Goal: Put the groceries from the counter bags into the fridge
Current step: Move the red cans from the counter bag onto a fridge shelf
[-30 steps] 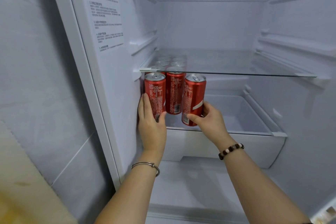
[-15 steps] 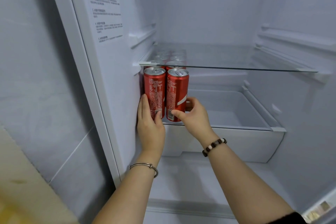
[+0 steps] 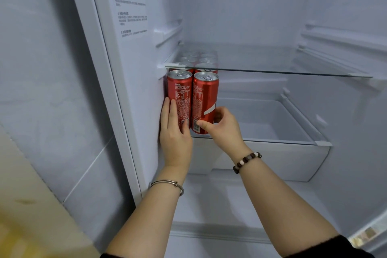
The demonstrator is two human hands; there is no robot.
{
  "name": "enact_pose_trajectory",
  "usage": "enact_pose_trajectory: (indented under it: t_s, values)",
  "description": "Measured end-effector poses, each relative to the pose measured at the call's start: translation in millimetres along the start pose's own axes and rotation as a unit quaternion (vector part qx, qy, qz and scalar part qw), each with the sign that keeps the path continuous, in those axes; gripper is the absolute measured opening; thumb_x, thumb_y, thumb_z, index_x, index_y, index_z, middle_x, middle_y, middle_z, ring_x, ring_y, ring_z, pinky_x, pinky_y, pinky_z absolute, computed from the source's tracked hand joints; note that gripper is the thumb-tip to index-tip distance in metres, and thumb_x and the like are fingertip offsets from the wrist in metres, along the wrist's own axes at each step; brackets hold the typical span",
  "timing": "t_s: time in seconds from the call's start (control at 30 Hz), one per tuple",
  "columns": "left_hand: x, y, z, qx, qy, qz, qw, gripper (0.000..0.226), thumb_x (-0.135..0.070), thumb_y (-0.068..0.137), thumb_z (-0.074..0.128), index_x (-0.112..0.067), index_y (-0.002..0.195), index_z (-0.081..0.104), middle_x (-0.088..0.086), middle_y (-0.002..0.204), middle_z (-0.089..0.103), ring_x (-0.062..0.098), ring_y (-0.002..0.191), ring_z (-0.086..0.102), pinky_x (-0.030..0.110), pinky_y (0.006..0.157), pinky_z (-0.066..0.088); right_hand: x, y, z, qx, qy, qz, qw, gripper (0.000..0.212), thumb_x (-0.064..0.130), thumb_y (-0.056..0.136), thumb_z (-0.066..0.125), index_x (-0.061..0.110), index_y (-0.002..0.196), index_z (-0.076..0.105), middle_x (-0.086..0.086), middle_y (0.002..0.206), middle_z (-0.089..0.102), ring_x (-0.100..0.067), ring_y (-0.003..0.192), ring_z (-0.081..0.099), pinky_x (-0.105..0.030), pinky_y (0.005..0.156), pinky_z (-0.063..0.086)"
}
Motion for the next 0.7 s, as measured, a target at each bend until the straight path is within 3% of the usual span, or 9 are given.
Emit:
enact_pose_trajectory:
  t_s: [0.07,0.13,0.3,0.5,0.7]
  values:
    - [0.8,0.3,0.3,-0.005,-0.004,0.0,1.0,0.06,0.006,0.083,0.062,0.0,0.139,0.041,0.015,0.146,0.038,0.022,0.135,0.036,0.017,0.111,0.022,1.2,-0.1,0.9,0.002,0.0,0.002,1.0,0.051,0.026,0.075,0.078,0.014,0.118,0.052,0.009,0.101,0.059,-0.002,0.088,0.057,-0.009,0.066,0.042]
    - [0.3,0.4,1.0,-0.01,-0.006,0.003,1.0,0.059,0.008,0.083,0.06,0.001,0.138,0.041,0.016,0.146,0.037,0.021,0.135,0.035,0.015,0.111,0.02,1.9,0.2,1.6,0.005,-0.001,0.002,1.0,0.05,0.026,0.075,0.078,0.014,0.117,0.053,0.009,0.101,0.059,-0.004,0.089,0.057,-0.009,0.068,0.042]
    - [-1.9,-3.1,2.0,-0.006,0.005,0.02,1.0,0.058,0.007,0.083,0.05,0.003,0.139,0.038,0.016,0.149,0.032,0.023,0.139,0.029,0.038,0.111,0.032,3.7,0.5,3.3,0.02,-0.004,0.003,1.0,0.05,0.027,0.074,0.078,0.016,0.116,0.054,0.011,0.1,0.06,-0.003,0.089,0.058,-0.013,0.073,0.046]
    - [-2.2,-5.3,-1.0,0.002,0.013,0.072,0.997,0.049,0.006,0.085,0.042,0.009,0.134,0.042,0.02,0.147,0.034,0.027,0.14,0.024,0.033,0.117,0.022,5.1,-0.4,4.3,0.023,-0.015,-0.002,1.0,0.05,0.029,0.075,0.078,0.016,0.117,0.053,0.01,0.101,0.06,-0.005,0.091,0.058,-0.014,0.073,0.046]
    - [-4.1,-6.3,-5.2,0.015,-0.007,0.05,0.999,0.053,0.009,0.082,0.045,0.006,0.135,0.043,0.019,0.148,0.033,0.026,0.139,0.026,0.039,0.115,0.027,4.6,-2.1,4.0,0.032,-0.046,0.0,0.998,0.053,0.034,0.078,0.075,0.016,0.122,0.052,0.002,0.116,0.063,-0.006,0.096,0.057,-0.017,0.077,0.045]
Point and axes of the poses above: each hand's wrist, its own y-axis towards the middle knuckle, its own z-axis out of the palm, x = y × z, the point moved 1 cm from there along y, towards the middle knuckle
